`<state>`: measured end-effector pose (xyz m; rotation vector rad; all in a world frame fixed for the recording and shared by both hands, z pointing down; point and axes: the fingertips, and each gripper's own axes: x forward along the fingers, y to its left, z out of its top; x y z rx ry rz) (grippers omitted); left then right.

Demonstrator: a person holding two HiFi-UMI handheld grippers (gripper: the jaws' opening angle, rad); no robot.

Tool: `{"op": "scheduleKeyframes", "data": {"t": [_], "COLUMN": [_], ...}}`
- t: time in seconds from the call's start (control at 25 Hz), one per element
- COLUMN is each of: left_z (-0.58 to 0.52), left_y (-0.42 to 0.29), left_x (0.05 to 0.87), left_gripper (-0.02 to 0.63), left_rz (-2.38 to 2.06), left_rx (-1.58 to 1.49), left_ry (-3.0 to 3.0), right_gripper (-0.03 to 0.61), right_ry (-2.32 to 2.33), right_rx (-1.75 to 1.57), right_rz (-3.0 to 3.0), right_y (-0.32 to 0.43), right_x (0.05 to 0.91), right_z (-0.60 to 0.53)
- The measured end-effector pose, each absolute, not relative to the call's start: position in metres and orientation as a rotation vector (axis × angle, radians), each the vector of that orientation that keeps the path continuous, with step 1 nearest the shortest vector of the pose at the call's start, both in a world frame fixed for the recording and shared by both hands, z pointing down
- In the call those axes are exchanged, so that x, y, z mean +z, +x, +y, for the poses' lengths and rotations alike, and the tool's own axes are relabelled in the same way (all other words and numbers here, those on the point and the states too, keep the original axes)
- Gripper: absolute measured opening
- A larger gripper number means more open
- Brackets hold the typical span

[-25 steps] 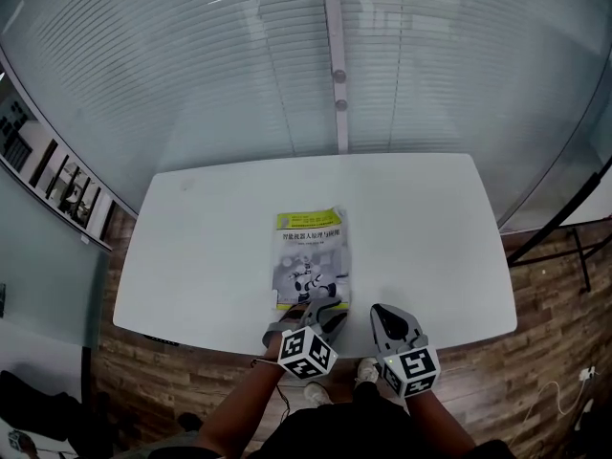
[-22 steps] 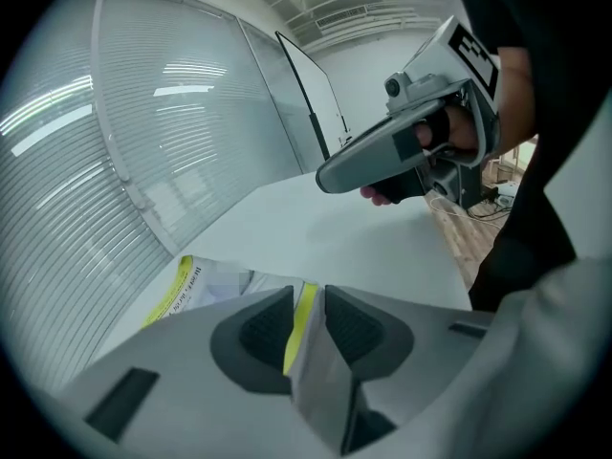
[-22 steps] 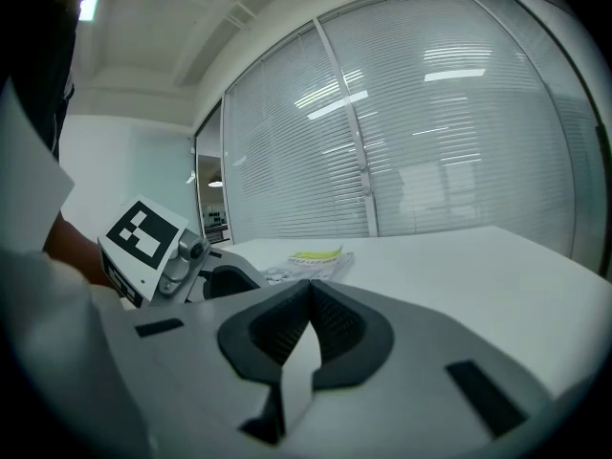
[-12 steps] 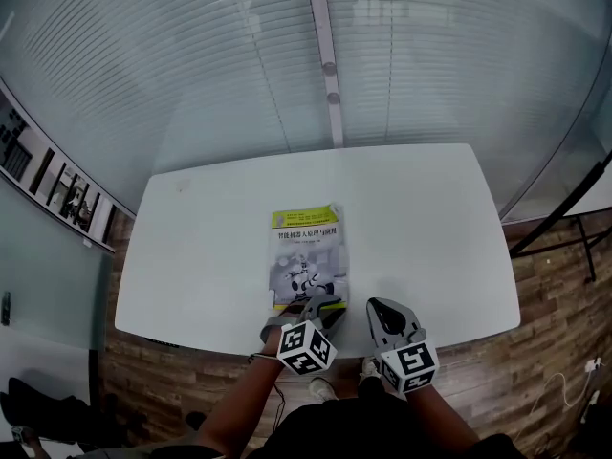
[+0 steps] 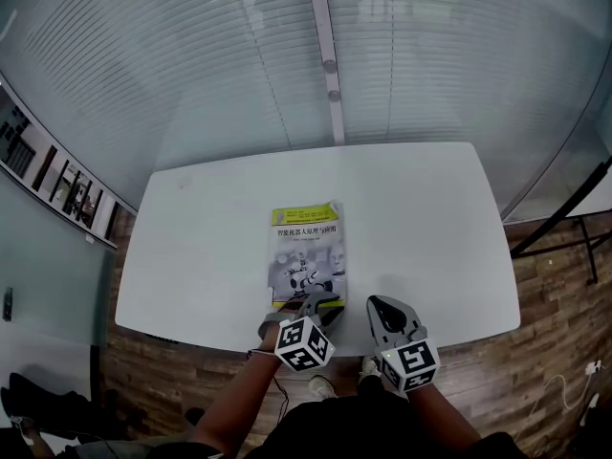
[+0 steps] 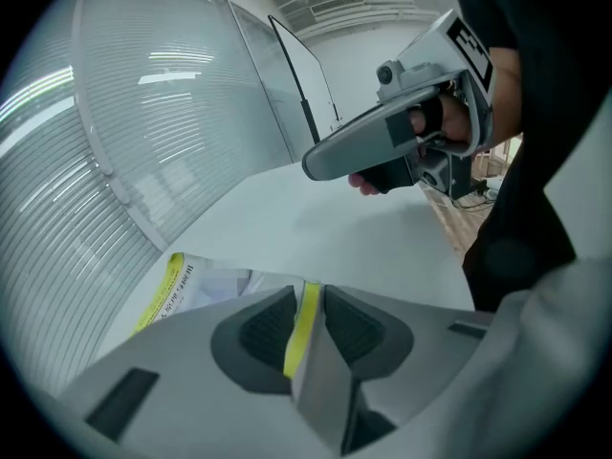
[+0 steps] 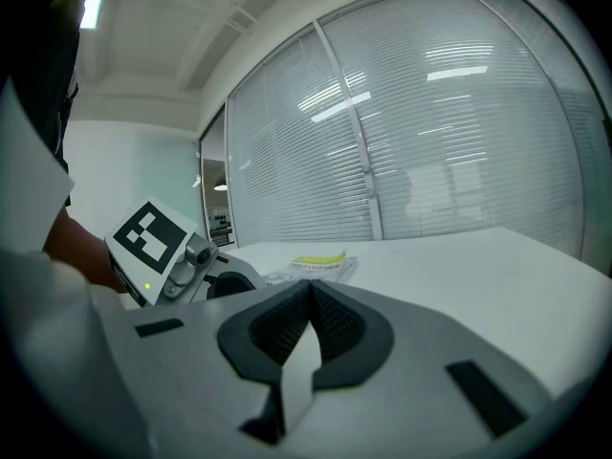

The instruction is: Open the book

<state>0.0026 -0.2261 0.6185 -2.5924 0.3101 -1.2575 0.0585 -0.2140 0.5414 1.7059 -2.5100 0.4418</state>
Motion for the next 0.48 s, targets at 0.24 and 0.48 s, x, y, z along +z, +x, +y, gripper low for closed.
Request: {"op": "scheduleKeyframes", "data": {"t": [0.24,0.48], "left_z": [-0.2254,-0.2216], "left_y": [0.0031,0.0011], "left_x": [0.6186,0.6135], "left_gripper": [0.104,0.06], "left_rz": [0.331,0.364], "left_rx": [-1.26,-1.19], "left_ry": [-2.59,-2.662], "right_gripper": [0.006,0.006], "right_ry": [1.675,1.654], "right_rx": [0.46,0.468], "right_rz": [-2.529,-2.551], "right_y": [0.0606,0.0596], "right_x": [0.541,0.5438], "right_z": [-0.2145,-0.2176]}}
